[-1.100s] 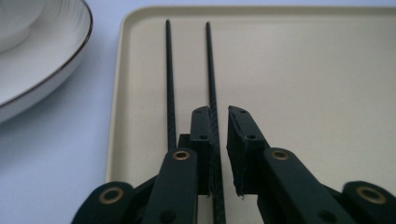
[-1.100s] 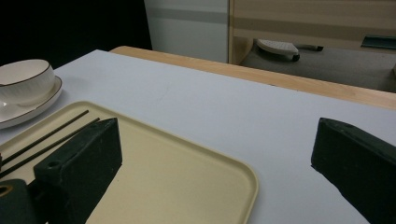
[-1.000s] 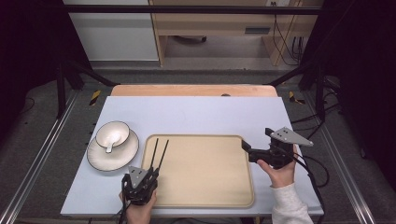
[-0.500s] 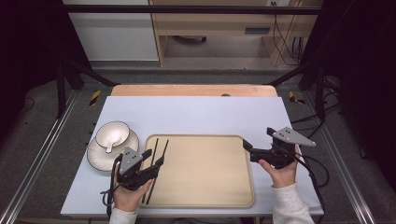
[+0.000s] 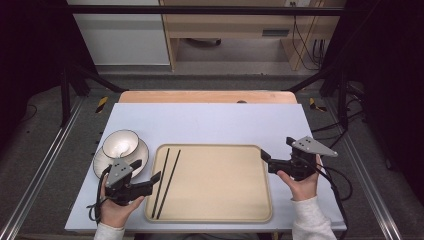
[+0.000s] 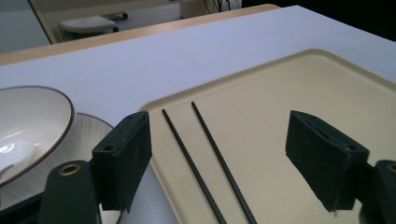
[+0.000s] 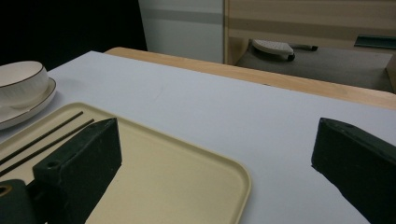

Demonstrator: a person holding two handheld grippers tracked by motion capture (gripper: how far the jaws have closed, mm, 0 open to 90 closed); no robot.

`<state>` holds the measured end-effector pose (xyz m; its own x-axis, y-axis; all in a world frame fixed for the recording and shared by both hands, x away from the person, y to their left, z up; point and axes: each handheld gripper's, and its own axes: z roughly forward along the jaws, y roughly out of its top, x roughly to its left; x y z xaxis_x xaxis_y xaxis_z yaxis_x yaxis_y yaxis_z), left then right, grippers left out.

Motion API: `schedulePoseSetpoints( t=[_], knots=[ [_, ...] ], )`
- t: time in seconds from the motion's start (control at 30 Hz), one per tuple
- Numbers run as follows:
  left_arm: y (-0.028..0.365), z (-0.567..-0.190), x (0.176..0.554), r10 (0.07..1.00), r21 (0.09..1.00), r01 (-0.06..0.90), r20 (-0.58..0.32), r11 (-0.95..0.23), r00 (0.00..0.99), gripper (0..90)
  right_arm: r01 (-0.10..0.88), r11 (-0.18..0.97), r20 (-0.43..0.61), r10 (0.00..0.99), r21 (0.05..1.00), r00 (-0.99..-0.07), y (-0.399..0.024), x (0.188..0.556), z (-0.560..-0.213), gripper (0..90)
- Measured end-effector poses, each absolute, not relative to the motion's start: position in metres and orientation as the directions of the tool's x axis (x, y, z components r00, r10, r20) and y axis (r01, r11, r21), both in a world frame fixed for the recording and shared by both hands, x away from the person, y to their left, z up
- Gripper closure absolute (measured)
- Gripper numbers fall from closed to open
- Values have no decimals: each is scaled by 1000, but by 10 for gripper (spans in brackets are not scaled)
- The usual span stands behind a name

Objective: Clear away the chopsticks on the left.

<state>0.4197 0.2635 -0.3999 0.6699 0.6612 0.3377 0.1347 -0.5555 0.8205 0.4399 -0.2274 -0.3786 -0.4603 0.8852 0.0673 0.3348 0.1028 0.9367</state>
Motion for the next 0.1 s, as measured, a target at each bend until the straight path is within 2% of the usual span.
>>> schedulePoseSetpoints(
  t=[0.1],
  knots=[
    [271,-405,419,655,811,136,347,-569,672,203,340,112,62,884,934,-463,-226,441,-380,18]
  ],
)
